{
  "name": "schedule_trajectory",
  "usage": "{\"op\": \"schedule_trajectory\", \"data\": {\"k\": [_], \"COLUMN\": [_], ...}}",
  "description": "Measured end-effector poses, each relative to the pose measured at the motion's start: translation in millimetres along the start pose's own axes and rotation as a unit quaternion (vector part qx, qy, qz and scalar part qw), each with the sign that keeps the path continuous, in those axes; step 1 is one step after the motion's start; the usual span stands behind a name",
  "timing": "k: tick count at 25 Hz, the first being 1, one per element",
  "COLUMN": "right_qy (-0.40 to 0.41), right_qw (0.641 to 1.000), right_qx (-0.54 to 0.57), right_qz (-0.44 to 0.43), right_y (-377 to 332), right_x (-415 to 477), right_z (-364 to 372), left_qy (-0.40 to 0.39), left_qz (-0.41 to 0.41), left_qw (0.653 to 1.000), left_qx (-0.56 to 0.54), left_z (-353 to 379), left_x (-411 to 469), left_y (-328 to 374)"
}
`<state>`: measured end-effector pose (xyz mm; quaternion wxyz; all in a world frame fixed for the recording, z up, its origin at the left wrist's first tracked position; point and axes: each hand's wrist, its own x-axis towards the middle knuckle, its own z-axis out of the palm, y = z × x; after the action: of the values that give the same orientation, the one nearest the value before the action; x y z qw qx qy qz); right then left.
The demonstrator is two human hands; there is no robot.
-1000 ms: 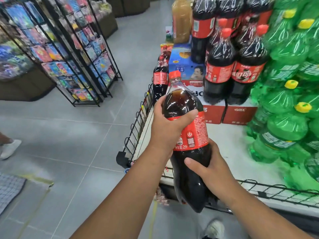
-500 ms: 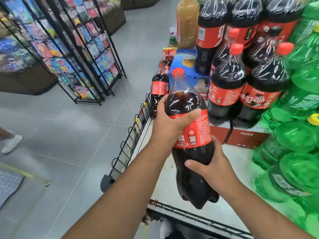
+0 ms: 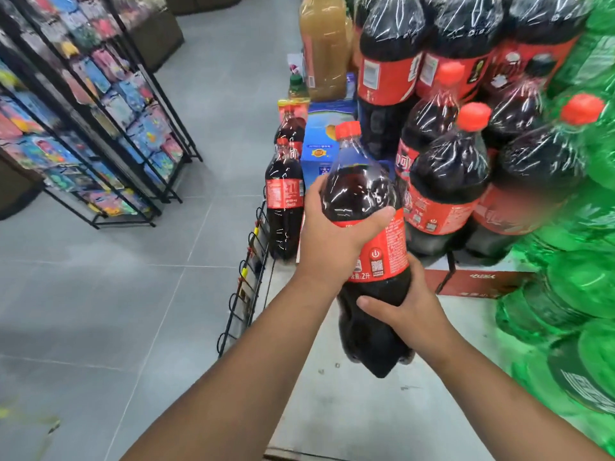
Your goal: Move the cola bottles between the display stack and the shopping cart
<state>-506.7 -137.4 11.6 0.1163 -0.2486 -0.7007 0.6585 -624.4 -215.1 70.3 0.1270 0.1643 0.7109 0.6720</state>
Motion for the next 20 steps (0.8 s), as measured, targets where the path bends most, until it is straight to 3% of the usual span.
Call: {"op": "schedule_trajectory", "data": {"k": [12,20], "right_qy": [0.067,0.136], "right_qw": [0.996,0.956], "right_qx": [0.063,0.243], "right_qz": [0.007,0.095], "right_y": [-15,-1], "right_x": [66,121], "right_z": [36,53], "left_qy": [-0.045,-0.063], "left_qz": [0.151,0.190], "left_qw": [0.984,0.976], "left_qx": [0.078,0.084], "left_z": [-3,11], "left_x": [71,115], "left_y": [-8,-34]}}
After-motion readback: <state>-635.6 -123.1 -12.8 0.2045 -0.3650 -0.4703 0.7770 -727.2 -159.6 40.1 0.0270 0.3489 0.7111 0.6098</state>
